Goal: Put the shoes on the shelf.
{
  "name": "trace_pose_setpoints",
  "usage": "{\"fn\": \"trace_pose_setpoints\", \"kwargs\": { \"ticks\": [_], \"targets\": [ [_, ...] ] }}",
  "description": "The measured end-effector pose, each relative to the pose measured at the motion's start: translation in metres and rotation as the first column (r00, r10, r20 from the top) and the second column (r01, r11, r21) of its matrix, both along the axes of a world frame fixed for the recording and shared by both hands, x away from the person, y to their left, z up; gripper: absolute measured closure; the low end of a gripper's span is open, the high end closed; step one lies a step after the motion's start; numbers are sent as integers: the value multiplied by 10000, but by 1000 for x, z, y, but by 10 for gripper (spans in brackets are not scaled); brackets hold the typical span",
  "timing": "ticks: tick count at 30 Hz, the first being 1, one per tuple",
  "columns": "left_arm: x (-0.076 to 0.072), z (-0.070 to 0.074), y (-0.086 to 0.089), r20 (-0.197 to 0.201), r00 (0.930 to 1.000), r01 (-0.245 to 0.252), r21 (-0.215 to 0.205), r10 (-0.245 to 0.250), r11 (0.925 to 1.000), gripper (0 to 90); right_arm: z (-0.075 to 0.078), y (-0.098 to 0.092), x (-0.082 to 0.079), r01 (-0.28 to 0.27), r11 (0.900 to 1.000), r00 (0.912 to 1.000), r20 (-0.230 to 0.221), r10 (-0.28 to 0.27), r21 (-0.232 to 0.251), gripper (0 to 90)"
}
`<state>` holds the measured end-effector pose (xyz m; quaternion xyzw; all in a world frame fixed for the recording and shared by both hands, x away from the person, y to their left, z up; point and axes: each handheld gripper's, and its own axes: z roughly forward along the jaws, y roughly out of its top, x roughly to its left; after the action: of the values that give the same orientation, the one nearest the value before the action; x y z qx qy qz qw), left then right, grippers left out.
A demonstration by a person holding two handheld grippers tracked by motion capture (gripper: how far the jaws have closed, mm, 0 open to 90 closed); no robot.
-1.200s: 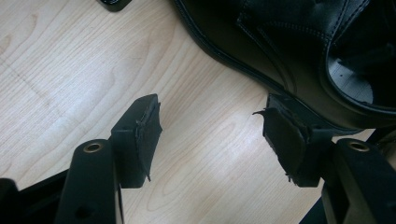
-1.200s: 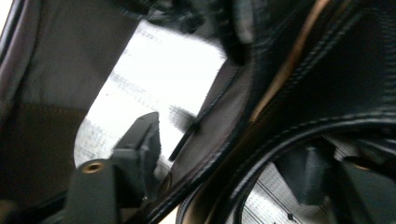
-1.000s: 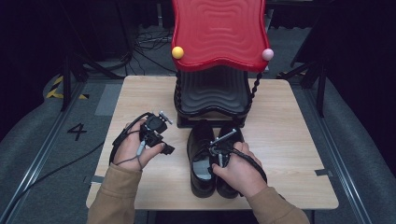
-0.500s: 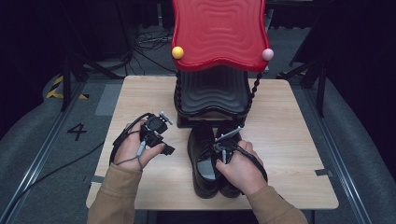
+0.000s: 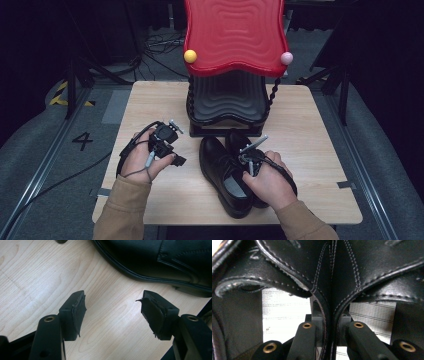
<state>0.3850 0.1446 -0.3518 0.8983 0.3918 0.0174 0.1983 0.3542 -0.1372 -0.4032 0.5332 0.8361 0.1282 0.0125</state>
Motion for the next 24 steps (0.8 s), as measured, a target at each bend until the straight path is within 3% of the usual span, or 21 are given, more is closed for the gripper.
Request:
{"fn": "trace_pose_setpoints", "kwargs": {
  "ticks": [13,20,24],
  "targets": [
    [-6,1,15,31,9993,-359,-94,360,9993,369,21,-9,-4,-778,9970,9967,-232,778,15,821],
    [-9,2,22,63,9985,-536,-137,537,9985,369,40,-17,-12,-1064,9943,9943,3,1064,-106,820],
    [-10,3,24,63,9981,-619,-157,620,9980,369,54,-26,-17,-1118,9937,9937,60,1118,94,820]
  ]
}}
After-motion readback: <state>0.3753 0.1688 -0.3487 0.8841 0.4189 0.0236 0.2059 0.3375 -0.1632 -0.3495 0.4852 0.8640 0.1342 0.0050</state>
